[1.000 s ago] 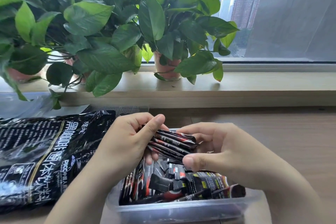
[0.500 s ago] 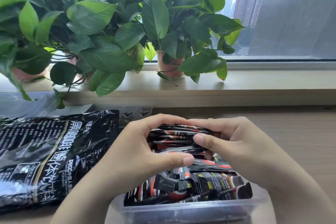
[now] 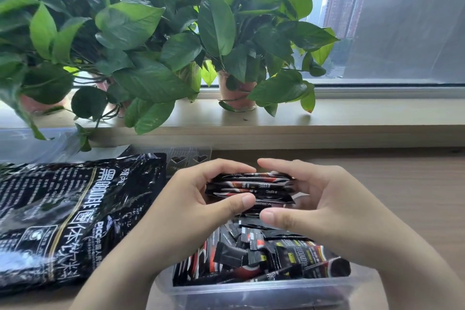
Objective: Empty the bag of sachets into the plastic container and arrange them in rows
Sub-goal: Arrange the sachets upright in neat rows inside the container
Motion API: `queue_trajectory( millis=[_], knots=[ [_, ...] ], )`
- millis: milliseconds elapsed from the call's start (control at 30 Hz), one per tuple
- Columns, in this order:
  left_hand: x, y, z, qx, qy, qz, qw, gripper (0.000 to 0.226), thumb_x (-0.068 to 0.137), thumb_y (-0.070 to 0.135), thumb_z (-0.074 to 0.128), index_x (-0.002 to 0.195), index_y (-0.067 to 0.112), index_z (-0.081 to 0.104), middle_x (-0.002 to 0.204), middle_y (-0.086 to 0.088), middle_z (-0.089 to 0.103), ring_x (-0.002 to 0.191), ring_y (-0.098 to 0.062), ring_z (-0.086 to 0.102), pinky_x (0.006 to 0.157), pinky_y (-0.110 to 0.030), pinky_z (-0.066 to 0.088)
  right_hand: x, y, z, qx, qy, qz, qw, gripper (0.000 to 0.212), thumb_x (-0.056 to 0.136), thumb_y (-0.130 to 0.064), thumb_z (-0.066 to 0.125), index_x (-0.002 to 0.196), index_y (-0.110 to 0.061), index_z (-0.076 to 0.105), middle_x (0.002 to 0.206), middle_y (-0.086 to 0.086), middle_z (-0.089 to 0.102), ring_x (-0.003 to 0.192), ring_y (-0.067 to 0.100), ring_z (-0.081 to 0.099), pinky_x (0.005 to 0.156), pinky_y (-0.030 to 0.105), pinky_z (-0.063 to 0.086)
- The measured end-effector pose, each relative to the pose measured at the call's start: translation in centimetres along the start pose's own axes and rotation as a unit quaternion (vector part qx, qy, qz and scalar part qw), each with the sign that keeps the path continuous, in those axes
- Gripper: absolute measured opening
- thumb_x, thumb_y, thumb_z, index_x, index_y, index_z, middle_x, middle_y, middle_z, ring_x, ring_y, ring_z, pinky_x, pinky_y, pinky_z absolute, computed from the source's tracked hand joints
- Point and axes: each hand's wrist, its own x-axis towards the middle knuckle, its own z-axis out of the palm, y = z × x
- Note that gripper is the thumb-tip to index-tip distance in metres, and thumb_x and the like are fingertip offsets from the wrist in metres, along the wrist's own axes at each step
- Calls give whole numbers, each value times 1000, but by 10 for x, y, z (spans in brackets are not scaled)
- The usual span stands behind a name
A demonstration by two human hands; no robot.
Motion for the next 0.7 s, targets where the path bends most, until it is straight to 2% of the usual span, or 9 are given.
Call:
queue_trajectory(
  millis=[100,233,333,433,533,600,700],
  knots=[
    [1,1,1,3,7,-3,1000,21,85,28,78,105,33,75,75,13,75,63,4,65,62,-8,48,4,1,6,-75,39,-35,996,56,76,-39,84,128,-41,65,112,-18,71,105,3,69,96,32,53],
    [2,0,0,12,26,-9,1000,22,80,32,79,102,34,77,80,11,77,64,2,66,62,-9,49,7,2,10,-98,43,-48,993,52,73,-50,76,124,-47,64,112,-24,71,109,-2,66,101,35,51],
    [1,-1,0,5,25,-22,999,23,78,33,79,101,35,78,88,9,79,72,-1,71,66,-11,51,8,5,10,-99,37,-34,994,67,65,-60,74,129,-53,56,122,-28,68,122,-4,59,109,37,45],
    [0,-3,-1,12,26,-29,999,23,79,35,79,102,36,78,89,8,80,76,-4,73,69,-16,55,6,7,8,-97,30,-45,994,74,64,-51,82,133,-52,55,119,-26,69,114,-3,64,104,35,50],
    [0,-5,-2,11,37,-39,998,23,78,35,79,102,36,78,88,6,80,73,-6,71,68,-16,55,6,6,8,-140,66,-98,983,66,70,-29,89,131,-38,64,109,-19,70,101,2,69,90,25,55],
    [1,-5,-2,5,39,-47,998,23,79,34,80,101,36,78,88,5,80,73,-6,71,70,-19,56,8,4,10,-220,106,-163,956,55,70,-27,90,122,-28,72,107,-19,69,102,4,67,90,23,52],
    [0,-4,-1,-3,32,-50,998,23,77,34,80,101,34,79,84,1,79,65,-8,64,66,-22,54,9,-1,16,-286,141,-236,918,42,67,-26,88,108,-21,77,100,-12,70,95,10,65,85,29,53]
  ],
)
